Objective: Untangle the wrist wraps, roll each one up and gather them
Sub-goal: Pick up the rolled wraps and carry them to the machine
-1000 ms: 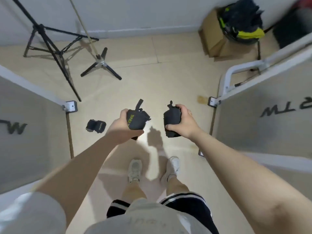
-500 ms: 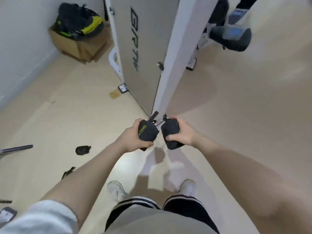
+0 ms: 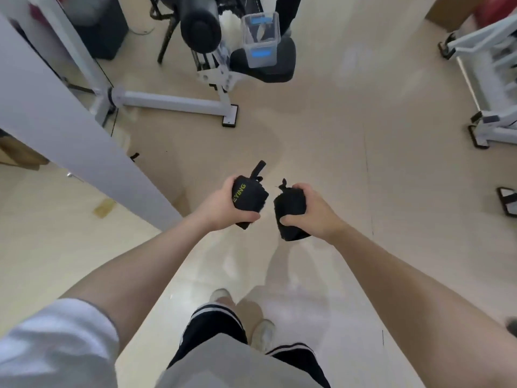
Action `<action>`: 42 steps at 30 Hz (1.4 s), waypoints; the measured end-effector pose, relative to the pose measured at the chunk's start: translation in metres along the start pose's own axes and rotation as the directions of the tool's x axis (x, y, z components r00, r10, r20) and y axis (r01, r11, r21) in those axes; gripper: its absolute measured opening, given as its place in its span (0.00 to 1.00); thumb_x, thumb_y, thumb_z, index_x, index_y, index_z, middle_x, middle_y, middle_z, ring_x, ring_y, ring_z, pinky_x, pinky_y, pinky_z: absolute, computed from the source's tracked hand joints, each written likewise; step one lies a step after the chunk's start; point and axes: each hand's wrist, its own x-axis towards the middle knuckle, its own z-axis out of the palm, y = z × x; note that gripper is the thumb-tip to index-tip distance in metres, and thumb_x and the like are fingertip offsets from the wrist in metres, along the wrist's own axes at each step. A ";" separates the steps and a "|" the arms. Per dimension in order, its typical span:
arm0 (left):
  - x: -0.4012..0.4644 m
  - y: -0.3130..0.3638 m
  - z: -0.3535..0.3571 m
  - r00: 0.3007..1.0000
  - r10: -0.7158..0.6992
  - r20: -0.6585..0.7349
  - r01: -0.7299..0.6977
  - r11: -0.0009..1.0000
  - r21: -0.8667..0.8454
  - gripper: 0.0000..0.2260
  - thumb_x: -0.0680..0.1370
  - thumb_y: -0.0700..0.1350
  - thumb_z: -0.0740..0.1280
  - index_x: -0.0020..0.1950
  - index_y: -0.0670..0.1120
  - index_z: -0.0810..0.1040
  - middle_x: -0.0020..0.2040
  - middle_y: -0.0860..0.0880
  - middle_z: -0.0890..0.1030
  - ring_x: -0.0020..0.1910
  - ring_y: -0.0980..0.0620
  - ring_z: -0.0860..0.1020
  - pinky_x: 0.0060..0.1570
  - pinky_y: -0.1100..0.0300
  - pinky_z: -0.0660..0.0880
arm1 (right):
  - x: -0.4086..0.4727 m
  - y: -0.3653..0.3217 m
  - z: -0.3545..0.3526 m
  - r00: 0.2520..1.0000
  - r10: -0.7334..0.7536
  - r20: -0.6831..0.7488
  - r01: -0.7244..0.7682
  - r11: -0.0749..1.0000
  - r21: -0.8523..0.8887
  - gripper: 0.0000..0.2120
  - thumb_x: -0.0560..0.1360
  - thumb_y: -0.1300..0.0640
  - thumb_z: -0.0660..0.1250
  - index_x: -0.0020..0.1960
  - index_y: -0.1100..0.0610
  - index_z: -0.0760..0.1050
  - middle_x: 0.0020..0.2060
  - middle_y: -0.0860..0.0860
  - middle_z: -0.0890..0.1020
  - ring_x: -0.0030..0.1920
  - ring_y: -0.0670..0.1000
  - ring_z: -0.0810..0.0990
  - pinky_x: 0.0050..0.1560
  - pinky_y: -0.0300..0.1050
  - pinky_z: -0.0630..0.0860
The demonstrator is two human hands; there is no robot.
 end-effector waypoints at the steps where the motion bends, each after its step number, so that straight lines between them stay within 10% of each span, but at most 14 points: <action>1: 0.015 0.007 -0.002 1.000 -0.005 -0.011 0.005 1.000 -0.002 0.38 0.67 0.48 0.77 0.70 0.51 0.60 0.49 0.55 0.74 0.41 0.60 0.75 0.34 0.69 0.70 | 0.013 -0.002 -0.009 1.000 -0.003 0.005 0.003 1.000 0.013 0.36 0.60 0.51 0.74 0.64 0.45 0.62 0.61 0.52 0.69 0.57 0.51 0.74 0.58 0.52 0.76; 24: 0.485 0.134 -0.187 0.975 -0.167 -0.150 0.124 0.958 -0.259 0.39 0.62 0.51 0.79 0.68 0.51 0.64 0.56 0.49 0.77 0.53 0.48 0.78 0.52 0.48 0.79 | 0.486 -0.184 -0.217 0.996 -0.085 -0.023 0.083 0.994 -0.067 0.48 0.60 0.51 0.75 0.73 0.50 0.53 0.64 0.52 0.70 0.62 0.54 0.72 0.61 0.54 0.74; 29: 0.577 0.145 -0.198 0.961 -0.238 -0.139 0.168 0.906 -0.387 0.34 0.64 0.45 0.79 0.66 0.51 0.66 0.54 0.48 0.77 0.51 0.48 0.78 0.44 0.54 0.80 | 0.603 -0.213 -0.256 0.981 -0.113 0.156 0.154 0.947 -0.282 0.45 0.66 0.50 0.75 0.74 0.55 0.53 0.63 0.51 0.71 0.58 0.51 0.73 0.56 0.45 0.74; 37: 0.712 0.158 -0.202 0.843 -0.493 -0.216 0.248 0.711 -0.658 0.33 0.69 0.51 0.74 0.70 0.55 0.63 0.57 0.46 0.78 0.51 0.45 0.79 0.49 0.48 0.79 | 0.806 -0.290 -0.295 0.782 -0.094 0.616 0.557 0.549 -0.624 0.49 0.65 0.44 0.74 0.76 0.56 0.50 0.67 0.53 0.70 0.64 0.55 0.72 0.61 0.51 0.74; 42: 0.775 0.164 -0.211 0.760 -0.580 -0.292 0.268 0.689 -0.673 0.32 0.72 0.49 0.72 0.71 0.54 0.60 0.58 0.48 0.76 0.54 0.47 0.77 0.51 0.51 0.78 | 0.884 -0.304 -0.292 0.521 -0.098 0.848 0.852 0.003 -0.523 0.47 0.66 0.51 0.74 0.76 0.50 0.48 0.73 0.50 0.60 0.69 0.56 0.64 0.64 0.56 0.69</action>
